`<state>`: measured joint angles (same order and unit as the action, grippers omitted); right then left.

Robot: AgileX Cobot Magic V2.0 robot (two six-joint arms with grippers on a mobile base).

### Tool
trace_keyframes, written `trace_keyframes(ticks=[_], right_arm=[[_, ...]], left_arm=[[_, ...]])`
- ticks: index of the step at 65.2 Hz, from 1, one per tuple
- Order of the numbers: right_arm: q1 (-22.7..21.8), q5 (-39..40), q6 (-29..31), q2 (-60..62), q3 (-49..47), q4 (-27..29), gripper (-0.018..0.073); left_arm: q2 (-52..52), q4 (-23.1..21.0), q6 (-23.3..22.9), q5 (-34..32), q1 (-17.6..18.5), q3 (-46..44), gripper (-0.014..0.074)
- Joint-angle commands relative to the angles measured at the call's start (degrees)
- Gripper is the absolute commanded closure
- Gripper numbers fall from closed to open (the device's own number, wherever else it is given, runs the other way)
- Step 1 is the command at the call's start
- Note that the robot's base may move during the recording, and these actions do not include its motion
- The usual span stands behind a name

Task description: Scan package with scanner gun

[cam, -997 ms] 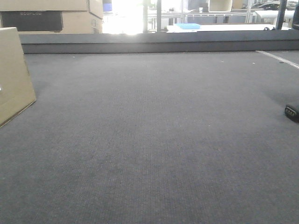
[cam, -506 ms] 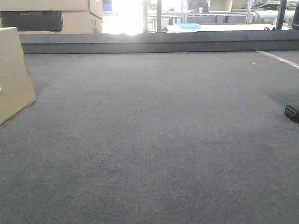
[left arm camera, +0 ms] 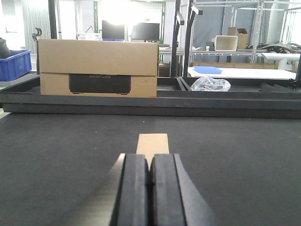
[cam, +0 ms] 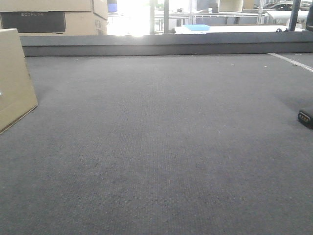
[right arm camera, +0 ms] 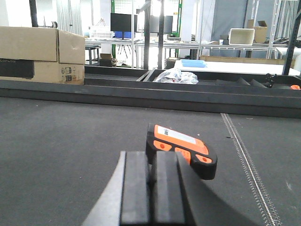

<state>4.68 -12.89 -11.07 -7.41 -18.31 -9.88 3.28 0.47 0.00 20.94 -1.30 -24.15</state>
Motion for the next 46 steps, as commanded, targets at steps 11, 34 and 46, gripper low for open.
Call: trace_keyframes(ticks=[11, 34, 46], right_arm=[[-1.26, 1.28, 5.92, 6.55, 5.14, 1.23, 0.0719], [-9.62, 17.22, 21.98, 7.41, 17.03, 20.07, 0.0720], [-10.25, 14.25, 18.67, 7.41, 18.31, 20.49, 0.0721]], left_arm=[[-0.26, -0.14, -0.63, -0.92, -0.06, 0.06, 0.0707], [-0.26, -0.14, -0.63, -0.92, -0.06, 0.06, 0.0707], [-0.26, -0.14, -0.63, -0.92, -0.06, 0.06, 0.0707]])
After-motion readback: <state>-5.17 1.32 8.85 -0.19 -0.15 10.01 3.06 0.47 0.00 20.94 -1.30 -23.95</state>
